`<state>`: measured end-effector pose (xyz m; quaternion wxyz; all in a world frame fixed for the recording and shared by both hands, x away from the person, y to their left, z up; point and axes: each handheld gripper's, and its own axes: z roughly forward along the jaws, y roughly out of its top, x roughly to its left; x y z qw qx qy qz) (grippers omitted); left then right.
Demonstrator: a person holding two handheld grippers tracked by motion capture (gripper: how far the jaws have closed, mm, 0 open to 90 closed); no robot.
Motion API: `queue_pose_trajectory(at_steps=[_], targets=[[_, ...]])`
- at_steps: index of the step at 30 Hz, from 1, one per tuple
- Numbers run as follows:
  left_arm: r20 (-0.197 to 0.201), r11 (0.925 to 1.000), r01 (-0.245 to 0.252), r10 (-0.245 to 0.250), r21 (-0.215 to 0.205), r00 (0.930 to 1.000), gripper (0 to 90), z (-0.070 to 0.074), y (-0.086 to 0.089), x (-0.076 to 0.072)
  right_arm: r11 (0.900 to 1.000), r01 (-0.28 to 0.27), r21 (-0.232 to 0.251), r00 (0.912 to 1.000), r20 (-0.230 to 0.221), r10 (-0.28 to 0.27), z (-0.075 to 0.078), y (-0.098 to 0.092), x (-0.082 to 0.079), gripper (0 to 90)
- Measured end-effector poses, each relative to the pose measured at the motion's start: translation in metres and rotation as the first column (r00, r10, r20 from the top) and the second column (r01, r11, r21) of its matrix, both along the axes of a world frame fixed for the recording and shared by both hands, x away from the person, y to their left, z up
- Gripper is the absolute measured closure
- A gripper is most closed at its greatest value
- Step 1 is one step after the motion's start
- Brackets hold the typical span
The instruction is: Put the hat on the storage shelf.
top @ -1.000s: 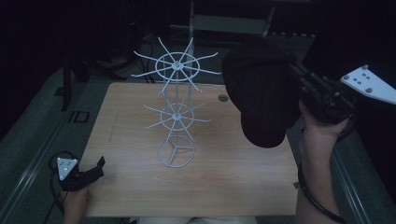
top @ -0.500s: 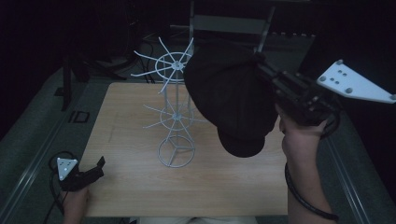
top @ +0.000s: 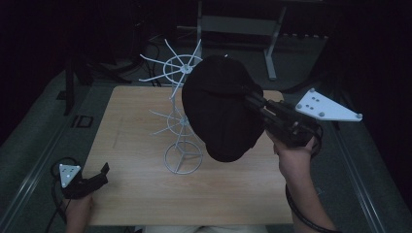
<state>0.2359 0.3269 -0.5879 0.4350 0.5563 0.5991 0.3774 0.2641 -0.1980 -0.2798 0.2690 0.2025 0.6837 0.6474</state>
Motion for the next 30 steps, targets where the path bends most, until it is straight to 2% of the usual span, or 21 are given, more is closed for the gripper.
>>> queue_pose_trajectory(at_steps=[11,18,22,24,30], targets=[[0.001,1.0000,0.002,-0.002,-0.003,1.0000,1.5,0.000,0.001,0.000,1.000,-0.018,-0.017,0.9987,-0.048,0.017,-0.024,0.007,0.009,81.0],[0.002,1.0000,0.001,-0.001,-0.004,1.0000,1.5,0.000,0.000,0.000,1.000,-0.018,-0.013,0.9979,-0.062,0.017,-0.030,0.006,0.011,77.5],[-0.001,1.0000,0.001,-0.001,-0.002,1.0000,1.5,0.000,0.001,0.000,1.000,-0.011,-0.020,0.9986,-0.051,0.010,-0.033,0.005,0.009,68.7],[0.002,1.0000,0.001,-0.001,-0.003,1.0000,1.5,0.000,0.001,0.000,1.000,-0.017,-0.010,0.9987,-0.049,0.016,-0.033,0.004,0.008,60.1],[0.001,1.0000,0.001,-0.001,-0.005,1.0000,1.4,0.000,0.001,0.000,1.000,-0.014,0.005,0.9989,-0.045,0.014,-0.033,-0.002,0.005,44.6]])
